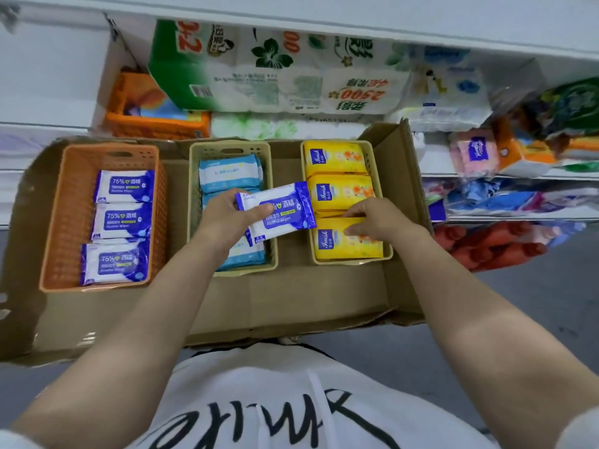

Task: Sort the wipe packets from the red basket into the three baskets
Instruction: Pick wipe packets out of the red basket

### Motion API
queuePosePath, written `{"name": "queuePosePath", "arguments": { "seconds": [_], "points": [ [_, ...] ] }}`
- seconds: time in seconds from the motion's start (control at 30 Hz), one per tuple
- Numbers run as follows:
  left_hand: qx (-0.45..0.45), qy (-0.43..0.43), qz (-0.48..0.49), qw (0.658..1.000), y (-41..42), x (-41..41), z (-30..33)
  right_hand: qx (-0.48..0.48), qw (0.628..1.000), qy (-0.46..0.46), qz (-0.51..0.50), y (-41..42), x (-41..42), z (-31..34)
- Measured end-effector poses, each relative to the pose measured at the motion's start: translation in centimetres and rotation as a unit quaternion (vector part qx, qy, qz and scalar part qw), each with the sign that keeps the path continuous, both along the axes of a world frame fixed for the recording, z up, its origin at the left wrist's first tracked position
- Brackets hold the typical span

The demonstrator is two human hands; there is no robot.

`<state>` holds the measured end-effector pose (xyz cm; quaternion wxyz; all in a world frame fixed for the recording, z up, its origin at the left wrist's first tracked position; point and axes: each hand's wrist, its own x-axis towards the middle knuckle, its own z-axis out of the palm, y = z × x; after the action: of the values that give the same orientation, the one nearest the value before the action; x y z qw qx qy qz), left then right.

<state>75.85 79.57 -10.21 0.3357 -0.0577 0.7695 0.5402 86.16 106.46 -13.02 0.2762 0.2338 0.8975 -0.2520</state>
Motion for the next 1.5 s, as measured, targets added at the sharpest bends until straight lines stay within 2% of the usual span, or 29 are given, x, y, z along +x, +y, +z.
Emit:
{"name": "queuePosePath", "arguments": {
  "seconds": [0.43, 0.6, 0.67, 0.73, 0.77, 0.83, 0.87, 0.97, 1.07, 1.17, 1.3, 1.4, 1.5],
  "points": [
    [0.028, -0.068, 0.015, 0.997, 1.8, 1.5, -1.1, 0.001, 0.992, 0.117, -0.054, -0.1, 2.1, -3.0],
    [0.040, -0.074, 0.011, 0.996, 2.0, 1.8, -0.5, 0.065, 0.995, 0.077, -0.024, -0.4, 1.4, -1.7],
    [0.035, -0.071, 0.001, 0.997, 1.6, 1.7, -0.1, 0.069, 0.983, 0.157, -0.065, -1.2, 0.3, -0.3],
    [0.024, -0.069, -0.016, 0.997, 1.0, 1.4, 0.1, -0.003, 0.962, 0.244, -0.124, -2.9, -1.2, 1.8],
    [0.022, -0.072, -0.025, 0.997, 0.5, 1.1, 0.3, -0.068, 0.956, 0.250, -0.135, -3.9, -2.1, 2.8],
    [0.028, -0.079, -0.036, 0.996, -0.5, 0.4, 0.6, -0.218, 0.954, 0.180, -0.104, -6.1, -3.8, 4.3],
    [0.036, -0.080, -0.039, 0.995, -1.1, 0.0, 0.8, -0.262, 0.954, 0.131, -0.070, -7.1, -4.5, 4.7],
    [0.068, -0.075, -0.023, 0.995, -3.4, -1.4, 1.2, -0.268, 0.960, 0.076, -0.004, -10.0, -6.9, 4.7],
    [0.083, -0.052, 0.012, 0.995, -6.7, -3.7, 0.8, -0.276, 0.958, 0.070, -0.036, -13.1, -9.3, 4.2],
    [0.079, -0.039, 0.002, 0.996, -10.8, -6.5, 0.3, -0.301, 0.951, 0.058, -0.037, -17.2, -12.0, 3.9],
    [0.048, -0.014, 0.015, 0.999, -18.2, -11.3, -0.9, -0.243, 0.965, 0.095, -0.027, -24.2, -16.7, 2.5],
    [-0.075, 0.065, 0.079, 0.992, -25.3, -14.8, -3.3, -0.139, 0.986, 0.090, 0.005, -29.3, -19.7, 0.9],
    [-0.151, 0.044, 0.048, 0.986, -30.3, -15.9, -5.0, -0.071, 0.994, 0.040, 0.070, -33.2, -21.6, -0.6]
  ]
}}
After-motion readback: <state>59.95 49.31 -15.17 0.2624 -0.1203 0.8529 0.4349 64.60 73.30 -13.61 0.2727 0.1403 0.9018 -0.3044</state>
